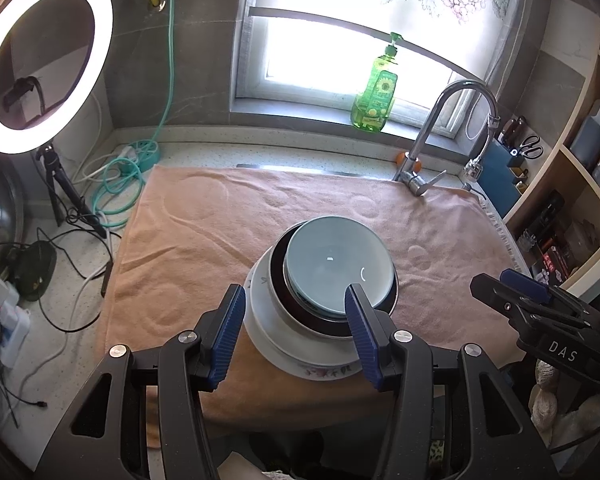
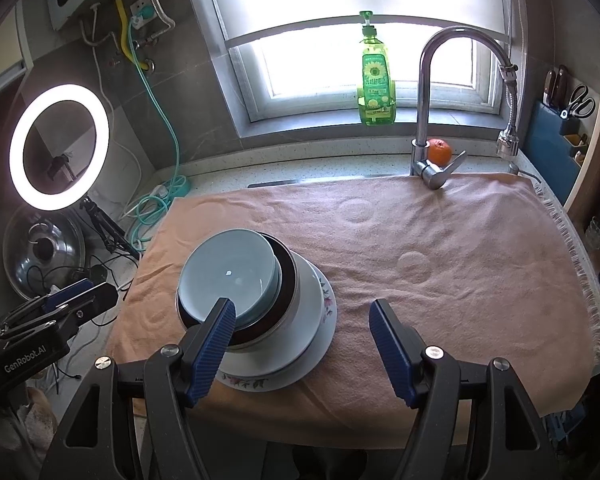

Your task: Organize plates and bowls

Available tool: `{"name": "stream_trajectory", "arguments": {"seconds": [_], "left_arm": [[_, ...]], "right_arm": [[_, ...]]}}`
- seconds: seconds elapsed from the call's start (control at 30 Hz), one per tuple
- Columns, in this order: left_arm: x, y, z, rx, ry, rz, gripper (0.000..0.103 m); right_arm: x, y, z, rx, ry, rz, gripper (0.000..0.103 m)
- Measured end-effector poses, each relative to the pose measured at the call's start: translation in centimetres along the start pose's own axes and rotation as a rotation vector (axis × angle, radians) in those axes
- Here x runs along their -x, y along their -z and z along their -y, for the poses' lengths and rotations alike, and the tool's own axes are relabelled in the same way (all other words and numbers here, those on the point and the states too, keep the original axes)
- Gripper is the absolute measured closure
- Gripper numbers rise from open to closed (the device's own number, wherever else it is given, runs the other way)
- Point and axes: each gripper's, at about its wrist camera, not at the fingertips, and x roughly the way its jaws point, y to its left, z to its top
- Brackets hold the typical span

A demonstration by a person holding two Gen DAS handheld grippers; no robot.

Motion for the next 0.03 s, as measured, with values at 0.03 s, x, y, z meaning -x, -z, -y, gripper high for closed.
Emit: {"name": "stream_trajectory", "arguments": {"seconds": [0.03], "left_arm": [[-0.1,-0.01,-0.03,0.001,0.0,-0.002,0.052]], "right_arm": [[-0.05,0.0,0.09,-0.003,0.001,-0.001,0.037]]}}
